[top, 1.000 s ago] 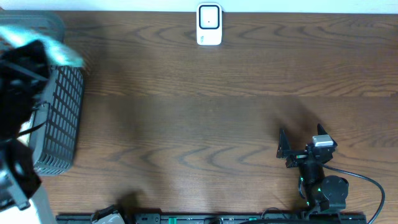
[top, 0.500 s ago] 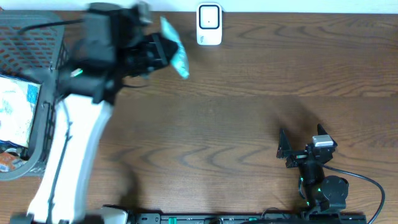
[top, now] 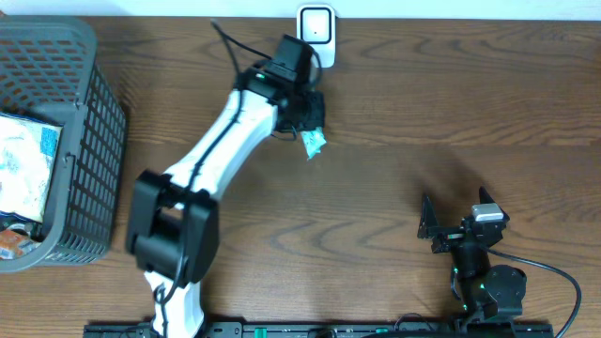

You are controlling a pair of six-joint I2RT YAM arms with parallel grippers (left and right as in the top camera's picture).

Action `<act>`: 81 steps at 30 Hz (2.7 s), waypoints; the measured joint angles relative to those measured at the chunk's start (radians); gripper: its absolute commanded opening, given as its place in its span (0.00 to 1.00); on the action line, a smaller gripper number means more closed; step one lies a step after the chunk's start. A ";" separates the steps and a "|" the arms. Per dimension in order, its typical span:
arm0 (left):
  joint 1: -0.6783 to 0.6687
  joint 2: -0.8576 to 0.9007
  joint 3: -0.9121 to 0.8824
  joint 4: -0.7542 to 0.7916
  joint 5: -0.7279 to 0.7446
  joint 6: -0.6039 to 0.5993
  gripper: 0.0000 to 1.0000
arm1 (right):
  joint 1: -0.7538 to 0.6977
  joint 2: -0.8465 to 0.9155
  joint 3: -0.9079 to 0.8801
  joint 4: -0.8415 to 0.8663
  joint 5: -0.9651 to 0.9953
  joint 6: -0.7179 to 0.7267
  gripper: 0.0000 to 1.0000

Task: Scan the item barcode
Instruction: 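Carry the wipes pack to the scanner with the left gripper, then lower the wipes pack onto the table before the scanner and release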

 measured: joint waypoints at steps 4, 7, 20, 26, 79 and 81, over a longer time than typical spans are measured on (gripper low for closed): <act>-0.026 0.064 0.000 0.043 -0.008 0.018 0.08 | 0.000 0.000 0.000 0.000 0.000 0.000 0.99; -0.032 0.082 0.000 0.077 -0.011 0.021 0.08 | 0.000 0.000 0.000 0.000 0.000 0.000 0.99; -0.036 0.082 0.000 0.208 -0.012 0.096 0.08 | 0.000 0.000 0.000 0.000 0.000 0.000 0.99; -0.042 0.082 0.000 0.209 -0.012 0.139 0.23 | 0.000 0.000 0.000 0.000 0.000 0.000 0.99; -0.017 0.155 0.001 0.089 -0.200 0.008 0.08 | 0.000 0.000 0.000 0.000 0.000 0.000 0.99; -0.027 0.155 0.001 0.090 -0.190 0.002 0.08 | 0.000 0.000 0.000 0.000 0.000 0.000 0.99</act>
